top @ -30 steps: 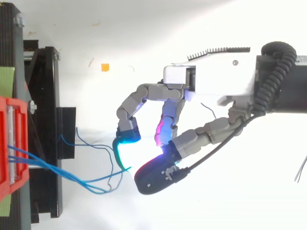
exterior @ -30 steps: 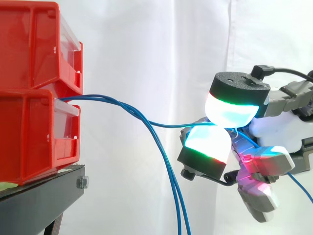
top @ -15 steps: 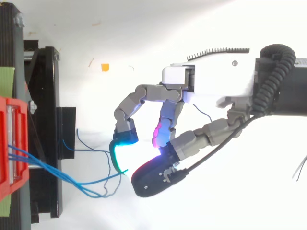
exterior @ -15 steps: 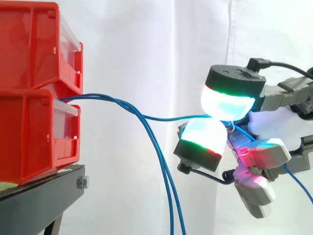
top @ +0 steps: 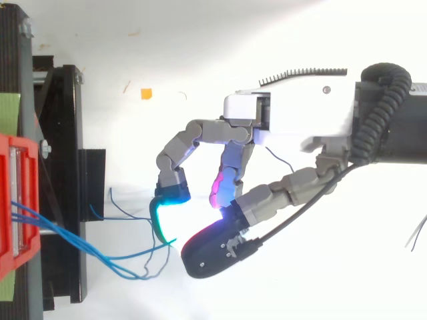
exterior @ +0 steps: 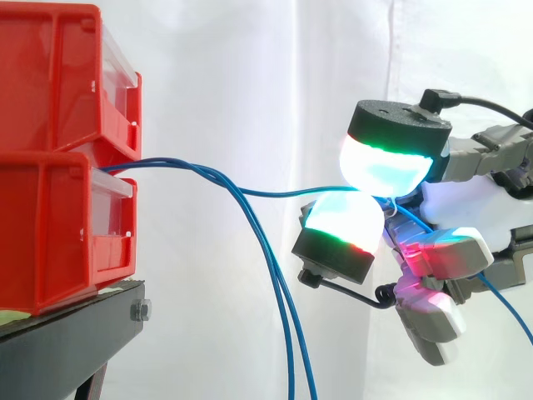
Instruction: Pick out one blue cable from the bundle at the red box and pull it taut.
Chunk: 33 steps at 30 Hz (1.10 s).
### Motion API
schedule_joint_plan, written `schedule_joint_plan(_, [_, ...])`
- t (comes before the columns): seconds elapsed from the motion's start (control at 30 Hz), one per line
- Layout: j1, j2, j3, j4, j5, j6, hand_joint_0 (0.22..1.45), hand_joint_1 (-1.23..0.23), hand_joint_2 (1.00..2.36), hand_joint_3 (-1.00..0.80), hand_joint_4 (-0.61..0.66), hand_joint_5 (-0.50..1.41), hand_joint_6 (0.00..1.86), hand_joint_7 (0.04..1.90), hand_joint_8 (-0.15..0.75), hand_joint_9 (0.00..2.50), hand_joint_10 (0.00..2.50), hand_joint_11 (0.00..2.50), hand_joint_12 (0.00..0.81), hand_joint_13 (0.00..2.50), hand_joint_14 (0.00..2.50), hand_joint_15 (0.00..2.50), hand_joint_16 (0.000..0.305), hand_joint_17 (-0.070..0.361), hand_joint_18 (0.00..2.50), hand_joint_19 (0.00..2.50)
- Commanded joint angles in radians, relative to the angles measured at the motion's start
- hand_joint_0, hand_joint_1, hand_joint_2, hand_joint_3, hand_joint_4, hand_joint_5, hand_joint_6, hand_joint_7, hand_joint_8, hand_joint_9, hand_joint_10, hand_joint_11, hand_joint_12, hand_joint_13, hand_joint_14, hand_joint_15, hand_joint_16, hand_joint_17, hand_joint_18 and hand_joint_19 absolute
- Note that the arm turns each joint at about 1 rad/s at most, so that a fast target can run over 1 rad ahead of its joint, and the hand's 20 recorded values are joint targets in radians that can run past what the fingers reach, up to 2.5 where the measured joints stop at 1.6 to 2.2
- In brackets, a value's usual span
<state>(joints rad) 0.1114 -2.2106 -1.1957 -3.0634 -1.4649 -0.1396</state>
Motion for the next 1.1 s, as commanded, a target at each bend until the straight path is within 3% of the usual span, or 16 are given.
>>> schedule_joint_plan(0.0, [0.001,0.0,0.001,0.0,0.001,0.0,0.61,-0.77,1.02,-0.12,-0.06,-0.06,0.91,1.09,0.314,1.46,0.03,0.76,0.387,1.2,0.02,0.6,0.053,0.12,1.02,0.56])
schedule_joint_plan(1.07, [-0.001,-0.001,0.001,0.0,0.001,0.0,0.61,-0.78,1.02,-0.12,-0.07,-0.06,0.91,1.09,0.318,1.44,0.02,0.75,0.387,1.2,0.02,0.61,0.054,0.121,1.01,0.55])
